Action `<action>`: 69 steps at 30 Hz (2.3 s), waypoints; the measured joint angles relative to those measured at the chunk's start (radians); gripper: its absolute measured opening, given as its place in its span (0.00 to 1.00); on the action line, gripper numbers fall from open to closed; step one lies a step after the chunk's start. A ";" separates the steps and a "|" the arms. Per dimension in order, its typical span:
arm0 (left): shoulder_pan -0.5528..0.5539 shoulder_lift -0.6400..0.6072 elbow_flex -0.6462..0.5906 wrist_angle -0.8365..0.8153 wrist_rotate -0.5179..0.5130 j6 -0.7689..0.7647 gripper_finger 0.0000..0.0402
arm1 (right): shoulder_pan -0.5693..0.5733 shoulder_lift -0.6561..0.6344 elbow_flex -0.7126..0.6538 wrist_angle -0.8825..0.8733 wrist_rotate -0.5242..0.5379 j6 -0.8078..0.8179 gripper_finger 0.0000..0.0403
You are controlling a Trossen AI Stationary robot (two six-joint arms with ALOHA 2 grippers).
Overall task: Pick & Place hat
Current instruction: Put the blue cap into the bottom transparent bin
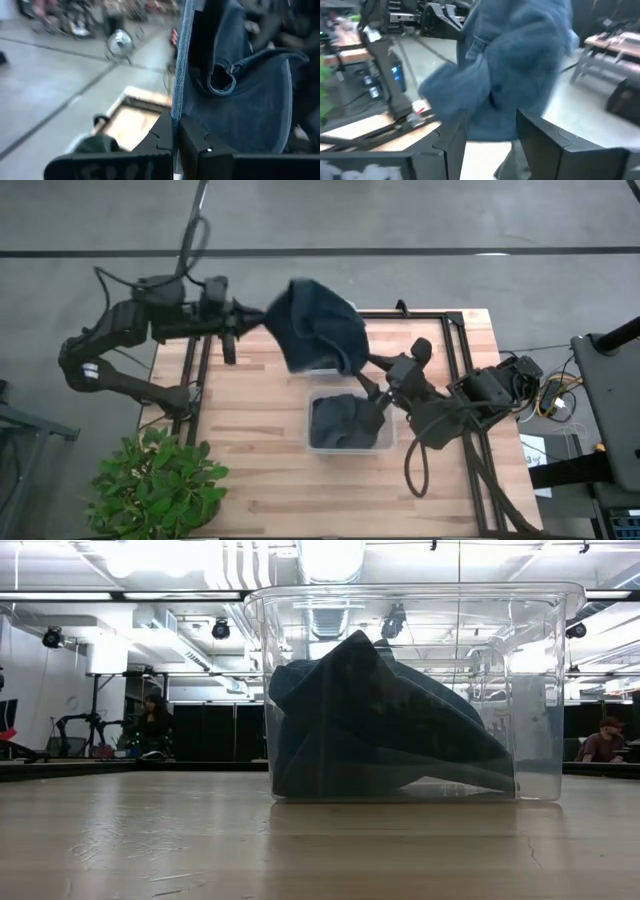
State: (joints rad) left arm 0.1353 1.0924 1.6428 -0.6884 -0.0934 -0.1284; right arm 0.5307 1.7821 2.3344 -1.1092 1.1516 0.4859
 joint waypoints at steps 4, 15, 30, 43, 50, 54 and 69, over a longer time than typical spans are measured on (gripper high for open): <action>0.010 -0.018 0.000 0.081 -0.116 -0.061 0.01 | 0.006 0.005 0.000 0.084 0.080 -0.122 0.41; 0.011 -0.029 -0.002 0.381 -0.242 -0.122 0.01 | -0.011 0.007 -0.001 0.353 0.106 -0.441 0.40; 0.011 0.094 -0.014 0.698 -0.080 -0.289 0.01 | -0.133 0.007 -0.105 1.058 -0.051 -1.022 0.50; 0.011 0.143 -0.013 0.787 -0.120 -0.288 0.01 | -0.219 0.008 -0.145 1.146 -0.159 -0.964 0.53; 0.011 0.160 -0.013 0.786 -0.119 -0.288 0.01 | -0.257 0.008 -0.145 1.147 -0.167 -0.950 0.53; 0.011 0.169 -0.013 0.786 -0.117 -0.287 0.01 | -0.265 0.008 -0.145 1.149 -0.168 -0.941 0.51; 0.011 0.171 -0.026 0.786 -0.080 -0.264 0.01 | -0.266 -0.010 -0.134 1.144 -0.142 -0.895 0.04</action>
State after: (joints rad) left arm 0.1463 1.2633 1.6173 0.0971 -0.1729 -0.3927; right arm 0.2646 1.7719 2.2009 0.0348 1.0096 -0.4095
